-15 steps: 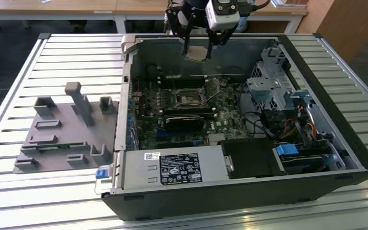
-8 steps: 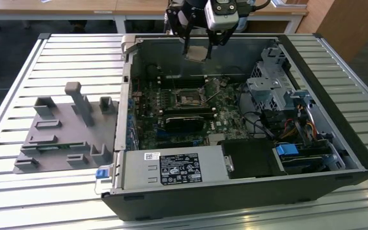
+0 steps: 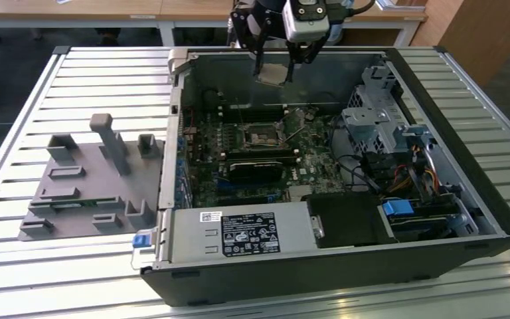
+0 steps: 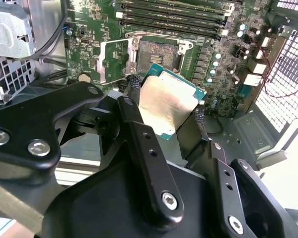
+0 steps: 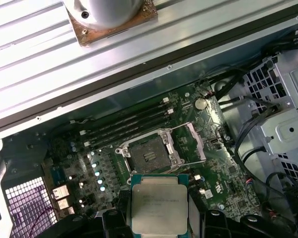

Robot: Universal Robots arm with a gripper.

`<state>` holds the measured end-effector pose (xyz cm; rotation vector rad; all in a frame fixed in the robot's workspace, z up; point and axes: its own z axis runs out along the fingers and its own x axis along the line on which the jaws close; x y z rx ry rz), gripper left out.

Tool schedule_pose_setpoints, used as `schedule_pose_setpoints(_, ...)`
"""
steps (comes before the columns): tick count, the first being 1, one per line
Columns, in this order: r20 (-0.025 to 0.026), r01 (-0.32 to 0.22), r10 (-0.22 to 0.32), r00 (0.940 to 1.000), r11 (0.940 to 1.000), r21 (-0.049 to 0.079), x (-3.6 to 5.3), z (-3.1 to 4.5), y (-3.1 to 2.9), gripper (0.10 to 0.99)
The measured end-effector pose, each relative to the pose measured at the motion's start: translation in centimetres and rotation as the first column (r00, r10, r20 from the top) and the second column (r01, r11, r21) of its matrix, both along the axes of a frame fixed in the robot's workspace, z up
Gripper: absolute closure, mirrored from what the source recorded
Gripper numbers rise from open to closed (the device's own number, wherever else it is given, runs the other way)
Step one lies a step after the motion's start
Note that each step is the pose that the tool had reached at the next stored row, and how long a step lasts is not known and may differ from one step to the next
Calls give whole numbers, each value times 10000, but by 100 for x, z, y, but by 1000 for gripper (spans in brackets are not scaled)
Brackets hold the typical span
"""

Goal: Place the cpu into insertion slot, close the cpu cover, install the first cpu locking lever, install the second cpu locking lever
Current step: 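Place the cpu into insertion slot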

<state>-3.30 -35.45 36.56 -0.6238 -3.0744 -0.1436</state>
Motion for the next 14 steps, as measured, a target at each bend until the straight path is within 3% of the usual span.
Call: schedule_pose_setpoints(14,0,487,-487,9988,9988,0,0,0,0,545)
